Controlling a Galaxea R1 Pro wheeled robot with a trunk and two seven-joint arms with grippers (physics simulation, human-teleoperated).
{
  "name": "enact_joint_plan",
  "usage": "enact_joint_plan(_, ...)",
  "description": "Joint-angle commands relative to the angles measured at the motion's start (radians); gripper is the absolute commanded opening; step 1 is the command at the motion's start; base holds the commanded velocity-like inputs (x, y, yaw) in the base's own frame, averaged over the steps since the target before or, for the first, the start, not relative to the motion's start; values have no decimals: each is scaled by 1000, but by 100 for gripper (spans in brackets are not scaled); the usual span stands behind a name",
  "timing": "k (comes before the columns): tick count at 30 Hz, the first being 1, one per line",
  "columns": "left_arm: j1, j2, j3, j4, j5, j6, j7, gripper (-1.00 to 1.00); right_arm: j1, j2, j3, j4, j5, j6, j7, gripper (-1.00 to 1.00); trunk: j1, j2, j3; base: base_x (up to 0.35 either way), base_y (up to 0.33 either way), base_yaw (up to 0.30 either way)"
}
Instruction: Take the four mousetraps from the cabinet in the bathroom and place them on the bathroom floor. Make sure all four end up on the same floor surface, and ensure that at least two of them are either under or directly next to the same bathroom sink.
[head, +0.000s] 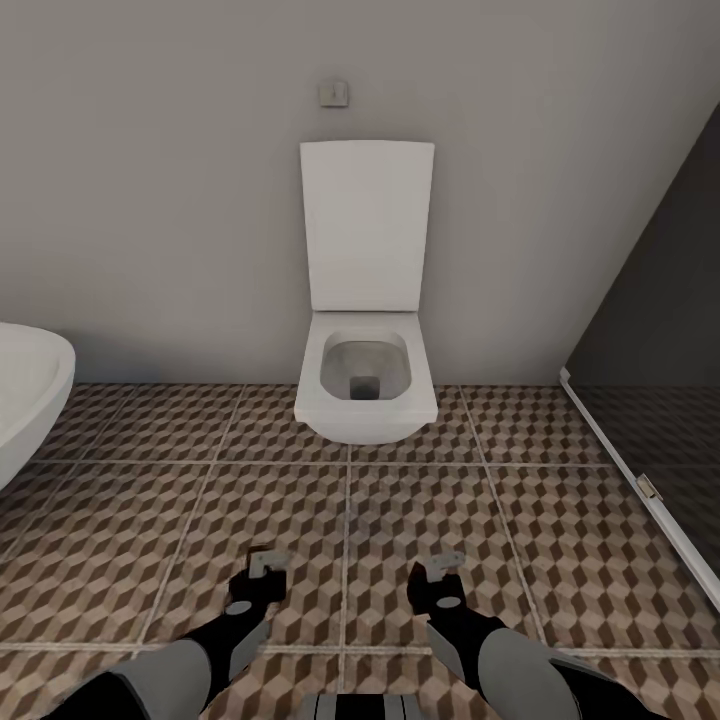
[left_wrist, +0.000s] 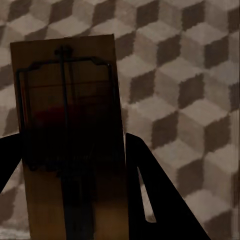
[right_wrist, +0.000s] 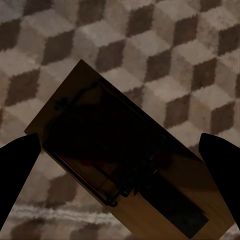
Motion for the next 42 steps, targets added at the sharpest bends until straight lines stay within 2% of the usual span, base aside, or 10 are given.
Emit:
enact_joint_plan(1,0,-6,-8,-18,4,0,54,-100,-1,0,-9,1,9,-4,-5,-100,0,0,-1,0,0,0)
enact_joint_plan(4,0,-14,-9,-60,6,2,167,-100,-1,0,-8,0,9,-4,-5,-100,0,0,-1,0,0,0)
enact_joint_plan(6,0,-15,-9,-83,6,3,204,-100,-1,0,-8,0,9,-4,-5,-100,0,0,-1,0,0,0)
enact_joint_plan(11,0,-17,-11,-111,5,2,236,-100,-1,0,-9,0,9,-4,-5,-100,0,0,-1,0,0,0)
enact_joint_plan(16,0,-15,-12,-115,4,2,221,-100,-1,0,-9,0,9,-5,-5,-100,0,0,-1,0,0,0)
enact_joint_plan(21,0,-12,-14,-111,1,2,143,-100,-1,0,-9,0,9,-5,-5,-100,0,0,-1,0,0,0)
enact_joint_plan(25,0,-8,-9,-108,5,3,112,-100,-1,0,-9,0,9,-5,-5,-100,0,-1,-5,0,0,0)
enact_joint_plan(33,0,-3,-10,-99,8,2,100,-100,-1,0,-8,0,9,-5,-5,-100,4,-2,-36,0,0,0)
enact_joint_plan(37,0,10,-10,-95,7,2,100,-100,-1,0,-9,-1,9,-6,-5,-100,6,-3,-51,0,0,0)
enact_joint_plan(42,0,27,-10,-94,9,1,100,-100,-1,0,-11,-3,8,-6,-9,-100,6,-3,-51,0,0,0)
